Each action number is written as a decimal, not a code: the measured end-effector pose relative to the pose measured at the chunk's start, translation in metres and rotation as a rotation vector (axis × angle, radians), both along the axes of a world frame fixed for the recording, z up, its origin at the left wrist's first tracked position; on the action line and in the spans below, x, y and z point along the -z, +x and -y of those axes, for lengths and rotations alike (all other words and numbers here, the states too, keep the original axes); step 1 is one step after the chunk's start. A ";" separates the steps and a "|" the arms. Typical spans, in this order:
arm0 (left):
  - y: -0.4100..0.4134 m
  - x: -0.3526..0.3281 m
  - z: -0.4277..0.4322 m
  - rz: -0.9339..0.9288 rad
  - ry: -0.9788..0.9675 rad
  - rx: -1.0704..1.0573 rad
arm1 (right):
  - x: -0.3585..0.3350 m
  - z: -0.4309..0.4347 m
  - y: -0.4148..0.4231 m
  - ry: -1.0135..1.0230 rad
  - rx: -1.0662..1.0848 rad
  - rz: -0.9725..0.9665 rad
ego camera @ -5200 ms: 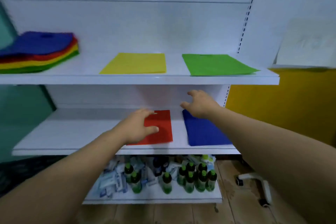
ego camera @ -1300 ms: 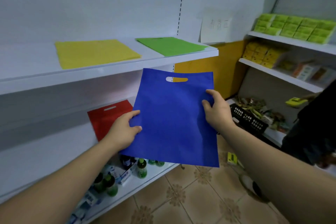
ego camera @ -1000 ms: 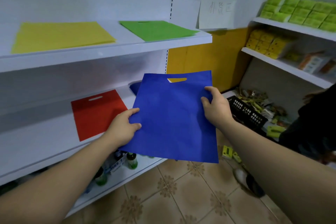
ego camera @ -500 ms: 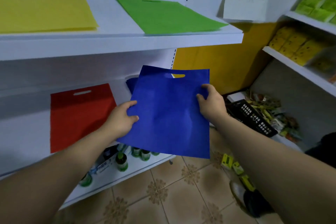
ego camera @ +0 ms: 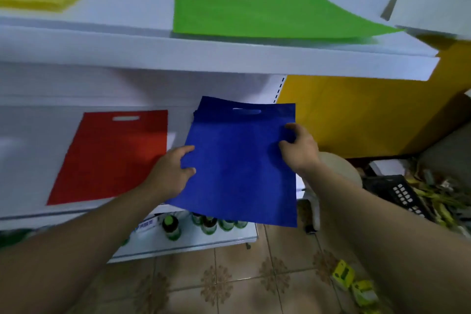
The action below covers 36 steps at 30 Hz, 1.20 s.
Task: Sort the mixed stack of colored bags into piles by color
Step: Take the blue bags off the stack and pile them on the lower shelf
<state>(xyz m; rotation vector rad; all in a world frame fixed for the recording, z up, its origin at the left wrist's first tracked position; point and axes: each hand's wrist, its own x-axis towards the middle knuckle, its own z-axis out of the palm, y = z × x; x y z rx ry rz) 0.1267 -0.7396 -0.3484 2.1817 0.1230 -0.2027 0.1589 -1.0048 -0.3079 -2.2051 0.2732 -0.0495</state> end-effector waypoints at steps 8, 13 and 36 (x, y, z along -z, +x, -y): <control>0.024 0.042 0.052 0.068 0.177 -0.116 | 0.065 0.033 0.065 -0.038 -0.171 -0.014; 0.032 0.071 0.057 -0.065 0.244 -0.050 | 0.104 0.037 0.087 -0.205 -0.252 -0.149; 0.009 0.096 0.073 -0.154 0.625 0.186 | 0.132 0.042 0.083 -0.568 -0.404 -0.203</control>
